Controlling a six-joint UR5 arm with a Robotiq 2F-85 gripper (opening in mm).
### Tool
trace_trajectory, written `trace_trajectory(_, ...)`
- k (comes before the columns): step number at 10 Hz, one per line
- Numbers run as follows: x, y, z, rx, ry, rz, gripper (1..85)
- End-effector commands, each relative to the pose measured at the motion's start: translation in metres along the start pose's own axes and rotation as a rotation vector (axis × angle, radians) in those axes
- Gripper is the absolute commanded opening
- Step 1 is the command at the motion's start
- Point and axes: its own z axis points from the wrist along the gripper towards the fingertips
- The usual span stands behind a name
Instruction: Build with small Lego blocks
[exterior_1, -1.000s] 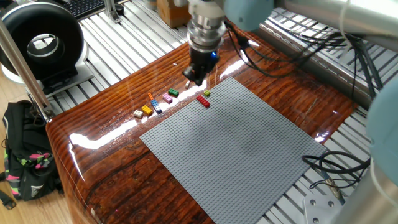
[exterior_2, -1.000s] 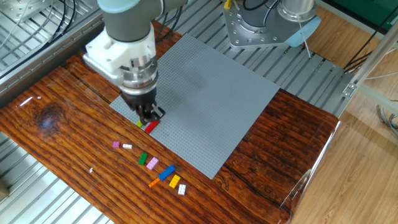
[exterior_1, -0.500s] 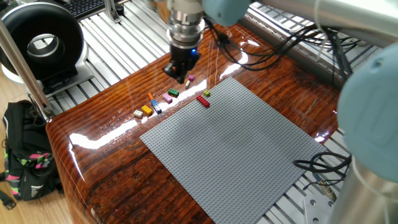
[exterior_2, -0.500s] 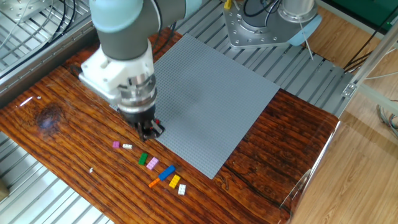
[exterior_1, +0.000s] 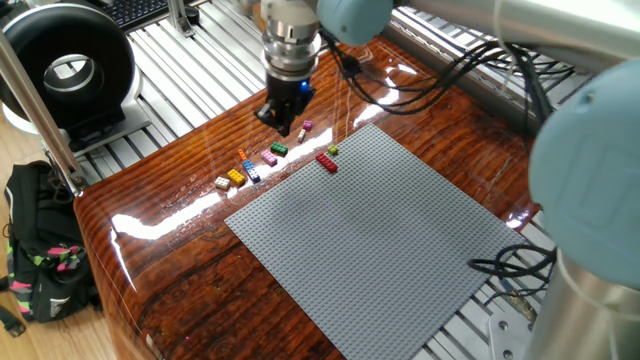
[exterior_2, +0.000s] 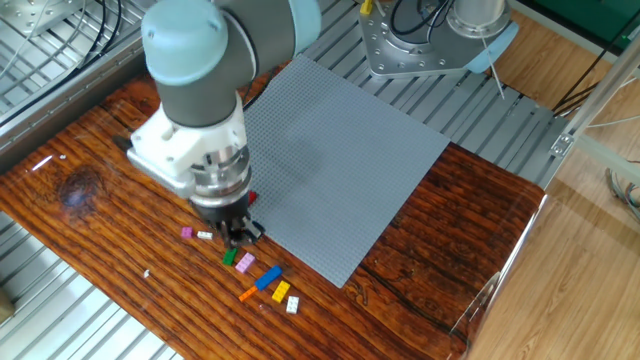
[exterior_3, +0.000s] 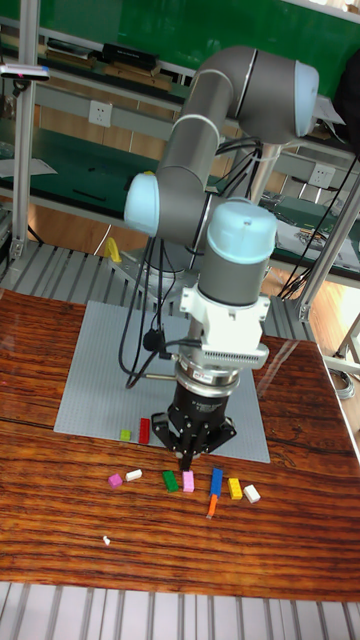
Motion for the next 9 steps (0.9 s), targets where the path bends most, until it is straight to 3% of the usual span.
trace_trajectory(1,-0.0090,-0.0080,0.0113,0.009,-0.008,-0.058,33.0)
trace_trajectory(4,-0.0091,-0.0068,0.0123,0.000,-0.009,-0.088,43.7)
trace_trajectory(7,-0.0045,-0.0089,0.0087,-0.022,0.000,-0.134,61.7)
trace_trajectory(9,-0.0047,-0.0122,0.0059,-0.010,0.001,-0.125,63.3)
